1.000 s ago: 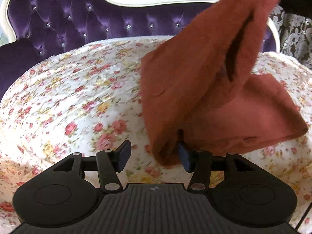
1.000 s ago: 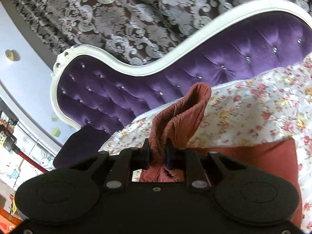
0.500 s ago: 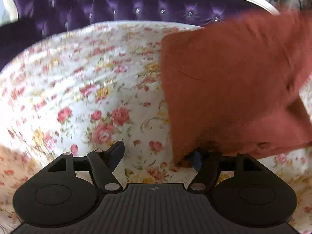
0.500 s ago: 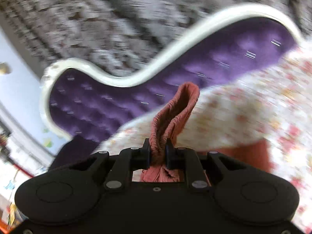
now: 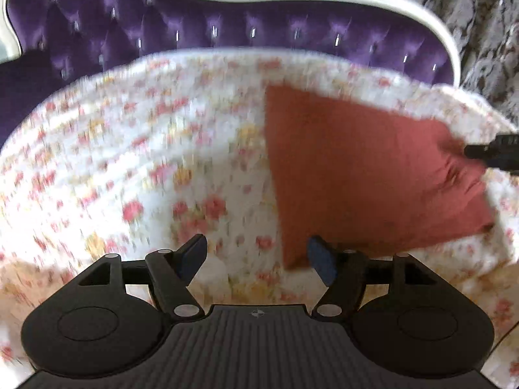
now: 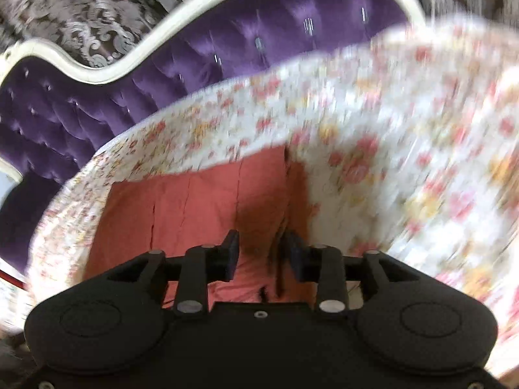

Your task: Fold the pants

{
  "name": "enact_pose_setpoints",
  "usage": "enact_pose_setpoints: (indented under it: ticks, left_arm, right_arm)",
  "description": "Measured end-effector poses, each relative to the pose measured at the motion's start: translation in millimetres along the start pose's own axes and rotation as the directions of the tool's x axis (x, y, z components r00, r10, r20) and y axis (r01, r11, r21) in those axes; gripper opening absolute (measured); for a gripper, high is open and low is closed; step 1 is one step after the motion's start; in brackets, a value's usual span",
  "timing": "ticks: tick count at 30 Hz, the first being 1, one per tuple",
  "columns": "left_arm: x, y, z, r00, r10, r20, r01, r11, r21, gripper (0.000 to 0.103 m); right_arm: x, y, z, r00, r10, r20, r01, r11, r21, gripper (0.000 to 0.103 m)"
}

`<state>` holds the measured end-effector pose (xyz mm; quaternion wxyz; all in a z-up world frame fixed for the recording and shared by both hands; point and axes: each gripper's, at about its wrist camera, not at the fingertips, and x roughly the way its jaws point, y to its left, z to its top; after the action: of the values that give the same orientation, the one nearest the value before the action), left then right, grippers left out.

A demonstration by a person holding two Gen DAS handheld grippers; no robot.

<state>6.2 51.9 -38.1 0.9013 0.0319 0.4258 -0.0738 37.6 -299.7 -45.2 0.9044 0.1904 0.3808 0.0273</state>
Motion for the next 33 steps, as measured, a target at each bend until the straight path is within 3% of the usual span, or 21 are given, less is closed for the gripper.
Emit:
enact_pose_setpoints:
  ticks: [3,6,9,11,15,22,25,27,30,31,32,33]
  left_arm:
    - [0,-9,28,0.999,-0.006,0.049,0.006,1.000,0.000,0.068]
    - [20,-28,49,0.998,0.016,0.063,-0.017,1.000,0.020,0.068]
    - [55,-46,53,1.000,0.028,0.000,-0.028,0.998,0.060,0.068]
    - [78,-52,45,0.996,0.061,-0.067,-0.055,0.994,0.095,0.070]
    - [83,-49,32,0.995,0.064,-0.070,-0.056,0.991,0.120,0.073]
    - [99,-24,56,0.994,-0.008,-0.106,0.008,1.000,0.006,0.074]
    - [115,-18,66,0.988,-0.070,-0.135,0.065,0.997,-0.043,0.080]
    - [122,-20,71,0.987,-0.084,-0.135,0.079,0.996,-0.045,0.087]
    - [129,-30,76,0.986,-0.104,-0.131,0.104,0.995,-0.006,0.088]
    - [130,-33,78,0.985,-0.116,-0.128,0.117,0.993,0.002,0.086]
    - [130,-34,79,0.984,-0.131,-0.122,0.132,0.991,0.005,0.068]
    - [126,-37,81,0.983,-0.149,-0.107,0.150,0.989,0.005,0.036]
  right_arm:
    - [-5,13,3,0.999,-0.003,0.054,0.007,0.998,-0.060,0.052]
    - [7,19,-1,1.000,-0.020,0.023,0.022,0.997,-0.080,0.052]
    - [25,14,-18,0.996,-0.086,-0.038,0.083,0.994,-0.075,0.053]
    - [25,6,-28,0.994,-0.105,-0.014,0.105,0.994,-0.030,0.066]
    - [22,-13,-33,0.998,-0.050,-0.025,0.052,0.997,0.060,0.070]
    - [34,-11,-22,0.999,-0.005,-0.047,0.006,1.000,0.019,0.074]
    - [41,-12,-17,0.998,0.039,-0.047,-0.039,0.999,0.005,0.074]
    - [46,-13,-14,0.996,0.083,-0.044,-0.082,0.997,0.013,0.074]
    - [53,-13,-11,0.991,0.130,-0.040,-0.130,0.991,0.007,0.068]
    - [55,-10,-10,0.989,0.138,-0.043,-0.138,0.990,-0.006,0.056]
    - [56,-8,-10,0.987,0.152,-0.049,-0.153,0.988,-0.011,0.046]
    - [54,-5,-10,0.988,0.151,-0.044,-0.152,0.988,-0.014,0.044]
